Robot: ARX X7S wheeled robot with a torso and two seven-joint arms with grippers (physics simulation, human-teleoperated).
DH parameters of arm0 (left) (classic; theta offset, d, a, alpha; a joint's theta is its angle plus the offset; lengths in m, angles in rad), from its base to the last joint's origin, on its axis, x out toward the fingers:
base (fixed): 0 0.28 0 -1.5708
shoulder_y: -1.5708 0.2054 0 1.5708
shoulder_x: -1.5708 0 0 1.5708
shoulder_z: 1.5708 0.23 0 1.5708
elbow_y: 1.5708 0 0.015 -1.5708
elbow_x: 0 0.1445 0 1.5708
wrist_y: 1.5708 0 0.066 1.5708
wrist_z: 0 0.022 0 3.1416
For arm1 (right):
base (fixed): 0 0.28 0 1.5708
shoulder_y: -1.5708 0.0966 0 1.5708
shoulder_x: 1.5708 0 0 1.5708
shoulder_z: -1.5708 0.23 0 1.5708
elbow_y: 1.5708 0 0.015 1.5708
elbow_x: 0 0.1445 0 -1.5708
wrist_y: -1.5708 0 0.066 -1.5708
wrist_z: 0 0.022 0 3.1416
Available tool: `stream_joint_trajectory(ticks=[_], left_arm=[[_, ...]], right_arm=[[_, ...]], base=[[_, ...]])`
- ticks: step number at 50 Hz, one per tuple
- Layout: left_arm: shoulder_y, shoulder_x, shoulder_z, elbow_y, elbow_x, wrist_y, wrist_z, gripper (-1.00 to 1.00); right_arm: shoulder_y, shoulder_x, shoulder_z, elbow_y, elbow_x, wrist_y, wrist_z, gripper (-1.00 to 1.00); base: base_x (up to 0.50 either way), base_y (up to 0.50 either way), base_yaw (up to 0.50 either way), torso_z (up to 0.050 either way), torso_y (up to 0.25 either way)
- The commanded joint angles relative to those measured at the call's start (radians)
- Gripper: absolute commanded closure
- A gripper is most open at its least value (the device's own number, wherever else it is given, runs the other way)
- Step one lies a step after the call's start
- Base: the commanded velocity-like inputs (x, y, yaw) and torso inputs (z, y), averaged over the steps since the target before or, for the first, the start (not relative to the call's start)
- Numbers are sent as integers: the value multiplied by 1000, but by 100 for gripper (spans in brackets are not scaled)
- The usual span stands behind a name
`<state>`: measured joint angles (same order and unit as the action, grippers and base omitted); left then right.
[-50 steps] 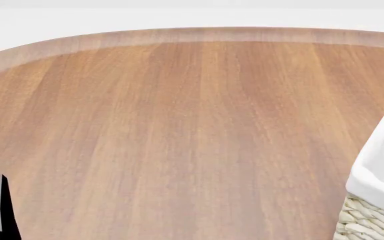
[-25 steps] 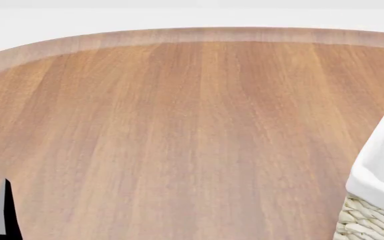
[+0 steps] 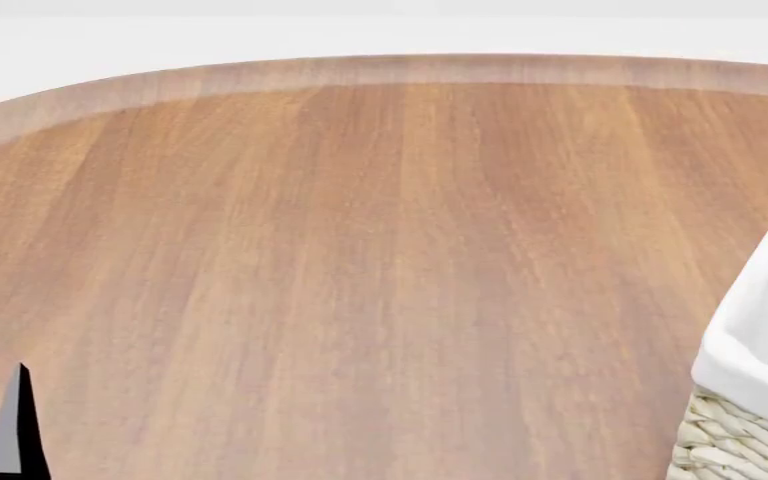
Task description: Pick up the ketchup, and put it in the basket.
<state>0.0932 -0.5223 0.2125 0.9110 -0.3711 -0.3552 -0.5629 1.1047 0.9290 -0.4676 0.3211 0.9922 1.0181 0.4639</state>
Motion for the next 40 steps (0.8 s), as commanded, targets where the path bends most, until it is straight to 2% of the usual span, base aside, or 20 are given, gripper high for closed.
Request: stream_joint_trajectory(ticks=[1,28,29,40], left_arm=[[-8,25,-23,-10,11,-20,6,-100],[-3,13,-18,-2,8,-21,-4,-100],[-3,12,-17,-2,8,-21,-5,-100],[-5,10,-15,-1,5,-21,-9,-100]], right_arm=[[-5,-17,39,17,-44,-12,-35,100],[4,-41,16,63,-75,-42,-63,100],[4,-40,28,60,-68,-47,-57,-100],[4,-36,55,35,-55,-64,-39,-100]], base=[[0,0,0,0,0],[0,0,0,0,0],[0,0,0,0,0],[0,0,0,0,0]])
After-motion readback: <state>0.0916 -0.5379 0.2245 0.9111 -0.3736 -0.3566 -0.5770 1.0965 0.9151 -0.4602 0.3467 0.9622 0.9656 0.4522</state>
